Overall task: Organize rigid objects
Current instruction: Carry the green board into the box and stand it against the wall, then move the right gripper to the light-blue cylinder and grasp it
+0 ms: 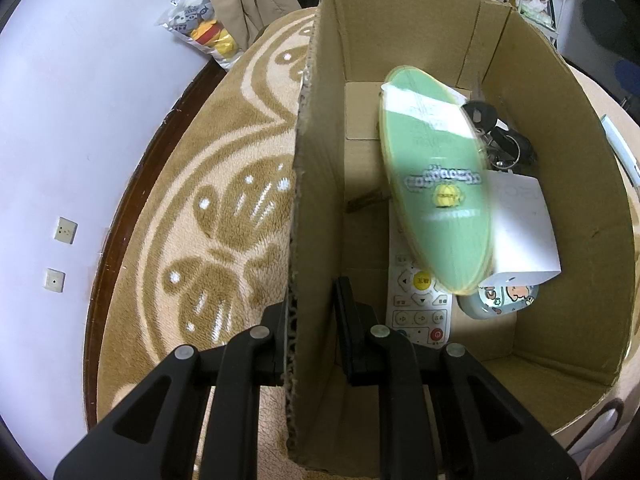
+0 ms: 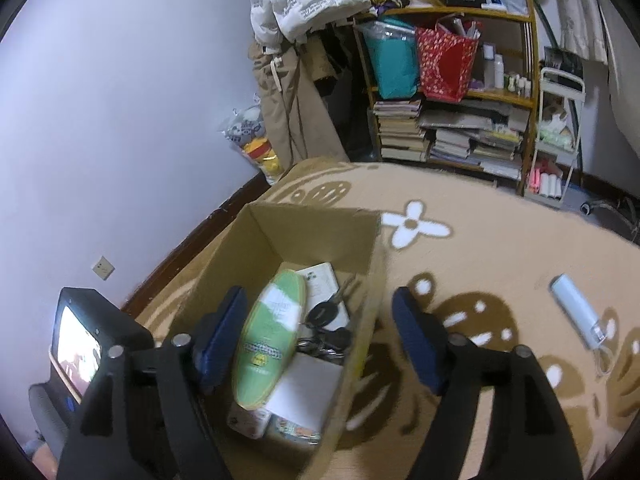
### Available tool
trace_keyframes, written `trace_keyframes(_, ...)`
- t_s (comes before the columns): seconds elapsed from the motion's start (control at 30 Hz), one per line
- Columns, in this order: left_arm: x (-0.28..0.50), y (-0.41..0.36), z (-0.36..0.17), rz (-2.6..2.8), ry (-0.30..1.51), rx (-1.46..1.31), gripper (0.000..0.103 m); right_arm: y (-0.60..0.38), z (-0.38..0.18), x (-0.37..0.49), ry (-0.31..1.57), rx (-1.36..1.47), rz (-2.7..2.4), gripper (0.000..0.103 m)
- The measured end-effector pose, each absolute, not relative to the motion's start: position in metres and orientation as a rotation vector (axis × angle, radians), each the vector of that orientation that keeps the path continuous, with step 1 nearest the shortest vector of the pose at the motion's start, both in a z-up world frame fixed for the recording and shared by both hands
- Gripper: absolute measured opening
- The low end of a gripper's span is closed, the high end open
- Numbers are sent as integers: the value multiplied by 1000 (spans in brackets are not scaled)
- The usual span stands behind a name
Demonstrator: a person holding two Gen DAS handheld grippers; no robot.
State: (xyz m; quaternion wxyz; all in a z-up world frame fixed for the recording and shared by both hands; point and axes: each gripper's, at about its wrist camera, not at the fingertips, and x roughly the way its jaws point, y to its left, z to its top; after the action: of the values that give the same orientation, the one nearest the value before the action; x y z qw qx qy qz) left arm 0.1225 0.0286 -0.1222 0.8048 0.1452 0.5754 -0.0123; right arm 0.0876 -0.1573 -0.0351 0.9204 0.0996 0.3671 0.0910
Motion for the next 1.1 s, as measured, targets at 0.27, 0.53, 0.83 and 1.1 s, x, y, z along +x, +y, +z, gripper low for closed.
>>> trace_keyframes(0.27, 122, 28, -122, -22, 1234, 312, 17, -200, -40, 93, 761, 138, 91, 89)
trace_keyframes(0.53, 123, 28, -122, -21, 1234, 318, 17, -260, -67, 105, 792, 114, -25, 89)
trace_keyframes(0.83, 123, 27, -123, -19, 1233, 328, 17, -309, -95, 116, 815, 139, -113, 89)
trace_keyframes(1.1, 122, 26, -122, -19, 1232, 329, 17, -342, -117, 126, 867, 138, -160, 89)
